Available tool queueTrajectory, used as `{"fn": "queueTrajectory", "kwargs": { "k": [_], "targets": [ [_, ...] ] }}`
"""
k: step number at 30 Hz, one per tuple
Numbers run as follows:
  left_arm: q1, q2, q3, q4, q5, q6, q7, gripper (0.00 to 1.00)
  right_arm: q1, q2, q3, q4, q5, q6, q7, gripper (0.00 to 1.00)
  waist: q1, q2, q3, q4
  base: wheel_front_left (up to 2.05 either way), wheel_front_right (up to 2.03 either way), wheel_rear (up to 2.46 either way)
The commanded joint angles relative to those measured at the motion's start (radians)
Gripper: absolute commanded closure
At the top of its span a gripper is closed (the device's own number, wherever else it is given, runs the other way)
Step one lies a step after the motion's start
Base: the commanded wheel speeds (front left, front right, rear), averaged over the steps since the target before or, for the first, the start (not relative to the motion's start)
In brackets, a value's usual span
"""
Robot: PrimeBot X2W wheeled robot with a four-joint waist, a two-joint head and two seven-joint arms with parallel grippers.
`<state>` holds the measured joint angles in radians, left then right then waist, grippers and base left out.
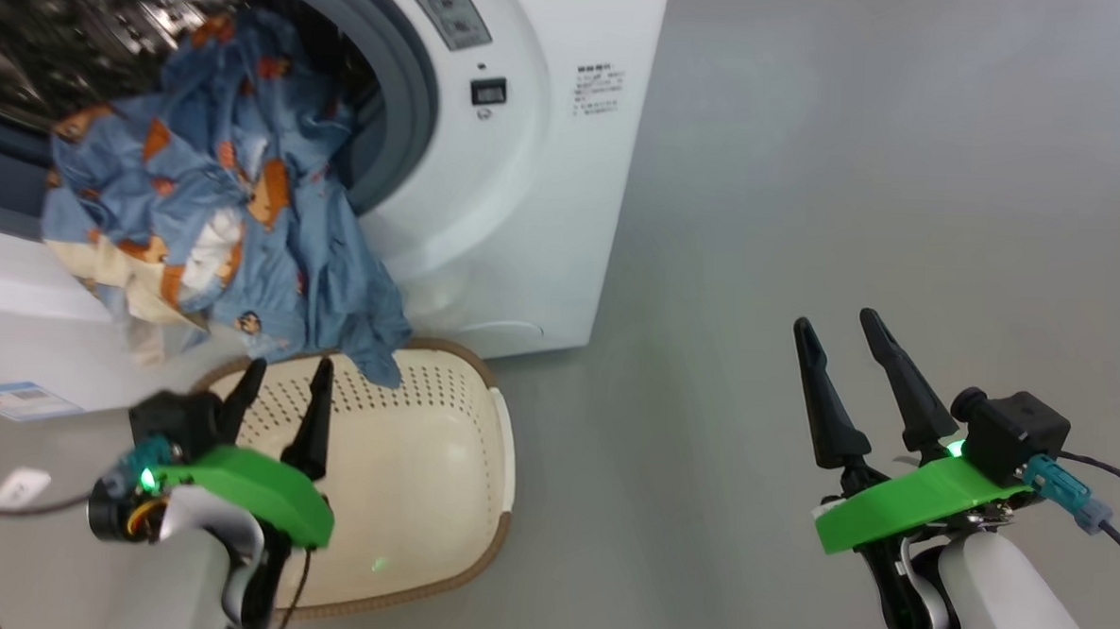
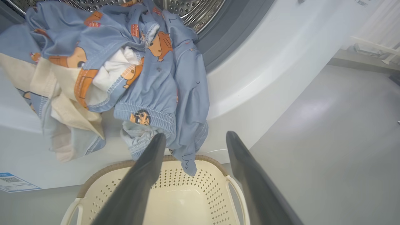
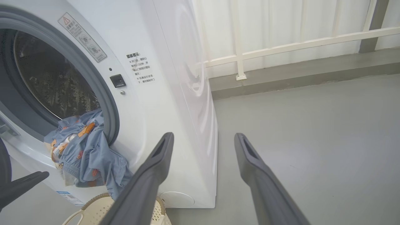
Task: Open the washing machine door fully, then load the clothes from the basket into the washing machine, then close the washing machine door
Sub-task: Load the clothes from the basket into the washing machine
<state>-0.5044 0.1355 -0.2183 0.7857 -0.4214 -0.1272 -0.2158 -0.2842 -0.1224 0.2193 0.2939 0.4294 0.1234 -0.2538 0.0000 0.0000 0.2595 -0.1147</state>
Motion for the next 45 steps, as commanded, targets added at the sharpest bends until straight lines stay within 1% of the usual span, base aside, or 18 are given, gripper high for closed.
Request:
{"fn": "queueTrajectory", "kwargs": {
  "k": [1, 6, 11, 18, 23, 27, 28, 29, 30, 31, 35, 45],
  "targets": [
    [-0.046, 0.023, 0.029, 0.010, -0.020, -0.003, -0.009, 0.00, -0.035, 0.005, 0.014, -0.029, -0.012, 0.007, -0.008, 0.00, 0.0000, 0.0000, 0.051, -0.033, 0.00, 0.00, 0.00],
    [-0.147, 0.039, 0.034, 0.139, -0.064, -0.003, -0.023, 0.00, -0.052, 0.022, 0.007, -0.042, -0.029, 0.007, -0.008, 0.00, 0.0000, 0.0000, 0.108, -0.065, 0.00, 0.00, 0.00],
    [-0.212, 0.064, 0.021, 0.228, -0.084, -0.003, -0.033, 0.00, -0.061, 0.031, -0.004, -0.055, -0.045, 0.007, -0.008, 0.00, 0.0000, 0.0000, 0.158, -0.089, 0.00, 0.00, 0.00],
    [-0.294, 0.088, 0.000, 0.306, -0.128, -0.003, -0.039, 0.00, -0.077, 0.046, -0.004, -0.073, -0.060, 0.007, -0.008, 0.00, 0.0000, 0.0000, 0.213, -0.111, 0.00, 0.00, 0.00],
    [-0.358, 0.110, 0.006, 0.369, -0.171, -0.003, -0.032, 0.00, -0.085, 0.054, -0.006, -0.079, -0.068, 0.007, -0.008, 0.00, 0.0000, 0.0000, 0.248, -0.120, 0.00, 0.00, 0.00],
    [-0.396, 0.123, 0.018, 0.392, -0.195, -0.003, -0.035, 0.00, -0.089, 0.058, -0.009, -0.085, -0.073, 0.007, -0.008, 0.00, 0.0000, 0.0000, 0.267, -0.122, 0.00, 0.00, 0.00],
    [-0.407, 0.127, 0.023, 0.395, -0.202, -0.003, -0.037, 0.05, -0.090, 0.059, -0.010, -0.086, -0.074, 0.007, -0.008, 0.00, 0.0000, 0.0000, 0.273, -0.121, 0.00, 0.00, 0.00],
    [-0.416, 0.129, 0.027, 0.395, -0.208, -0.003, -0.039, 0.52, -0.091, 0.060, -0.011, -0.088, -0.076, 0.007, -0.008, 0.00, 0.0000, 0.0000, 0.278, -0.120, 0.00, 0.00, 0.00],
    [-0.424, 0.132, 0.028, 0.392, -0.209, -0.003, -0.041, 0.71, -0.092, 0.061, -0.013, -0.088, -0.078, 0.007, -0.008, 0.00, 0.0000, 0.0000, 0.281, -0.117, 0.00, 0.00, 0.00],
    [-0.428, 0.132, 0.029, 0.388, -0.210, -0.003, -0.043, 1.00, -0.092, 0.061, -0.014, -0.088, -0.079, 0.007, -0.008, 0.00, 0.0000, 0.0000, 0.284, -0.115, 0.00, 0.00, 0.00],
    [-0.429, 0.127, 0.026, 0.361, -0.209, -0.003, -0.045, 1.00, -0.097, 0.064, -0.019, -0.084, -0.085, 0.007, -0.008, 0.00, 0.0000, 0.0000, 0.289, -0.093, 0.00, 0.00, 0.00],
    [-0.345, 0.114, 0.061, 0.209, -0.190, -0.003, -0.046, 1.00, -0.114, 0.067, -0.001, -0.059, -0.080, 0.007, -0.008, 0.00, 0.0000, 0.0000, 0.245, -0.028, 0.00, 0.00, 0.00]
  ]
}}
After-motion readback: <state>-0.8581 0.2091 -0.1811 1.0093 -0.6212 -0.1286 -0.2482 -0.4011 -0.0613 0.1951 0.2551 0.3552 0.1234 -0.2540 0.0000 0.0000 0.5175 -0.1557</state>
